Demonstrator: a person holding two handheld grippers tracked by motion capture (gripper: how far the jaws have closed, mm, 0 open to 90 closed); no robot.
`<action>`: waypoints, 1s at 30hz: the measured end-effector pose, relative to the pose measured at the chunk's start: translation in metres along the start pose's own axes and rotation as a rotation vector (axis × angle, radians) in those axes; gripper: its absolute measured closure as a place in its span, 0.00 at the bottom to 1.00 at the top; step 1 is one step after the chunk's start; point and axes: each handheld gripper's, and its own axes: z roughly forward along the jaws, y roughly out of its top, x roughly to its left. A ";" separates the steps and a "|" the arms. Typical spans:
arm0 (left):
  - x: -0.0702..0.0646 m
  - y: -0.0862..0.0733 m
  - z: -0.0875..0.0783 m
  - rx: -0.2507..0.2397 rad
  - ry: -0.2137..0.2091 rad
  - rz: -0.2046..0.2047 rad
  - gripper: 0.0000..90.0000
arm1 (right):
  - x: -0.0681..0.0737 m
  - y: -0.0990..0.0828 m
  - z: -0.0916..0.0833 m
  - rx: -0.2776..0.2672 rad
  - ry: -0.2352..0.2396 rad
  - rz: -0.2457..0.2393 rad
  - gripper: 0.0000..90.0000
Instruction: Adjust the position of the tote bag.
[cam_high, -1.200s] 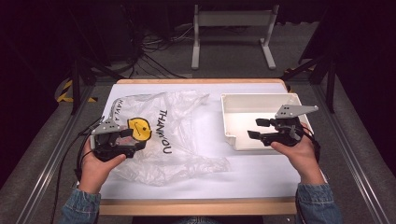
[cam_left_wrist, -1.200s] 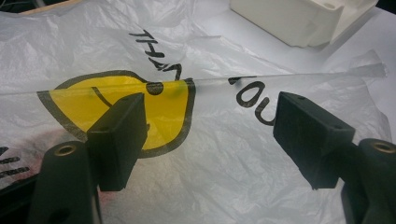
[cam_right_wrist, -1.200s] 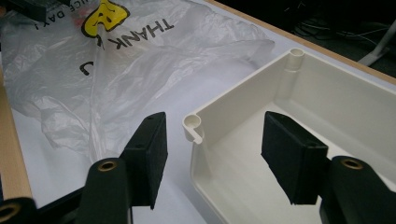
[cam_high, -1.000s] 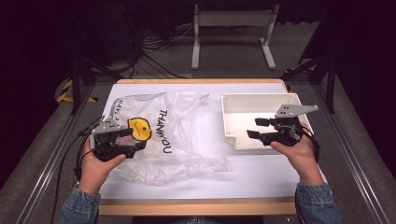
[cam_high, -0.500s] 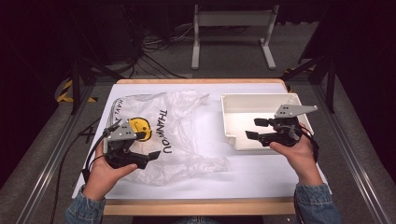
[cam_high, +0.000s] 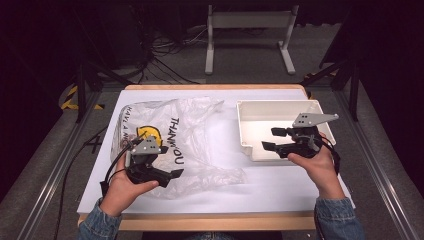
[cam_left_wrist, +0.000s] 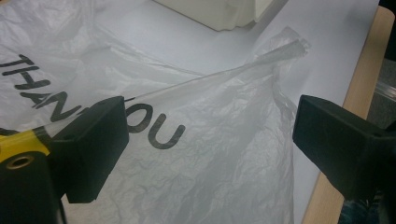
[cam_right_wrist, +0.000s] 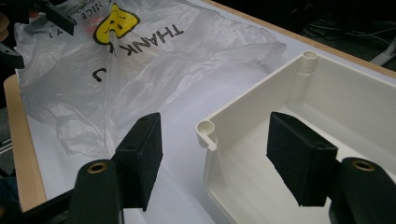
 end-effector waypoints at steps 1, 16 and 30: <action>-0.001 0.000 0.002 0.002 -0.003 0.001 0.12 | 0.000 0.000 0.000 0.000 0.000 0.000 0.40; -0.013 -0.006 0.037 0.105 -0.035 0.069 0.08 | 0.001 0.000 0.004 0.000 0.011 0.003 0.34; -0.018 -0.011 0.048 0.183 -0.005 0.161 0.46 | -0.001 -0.002 0.008 0.006 0.018 0.013 0.34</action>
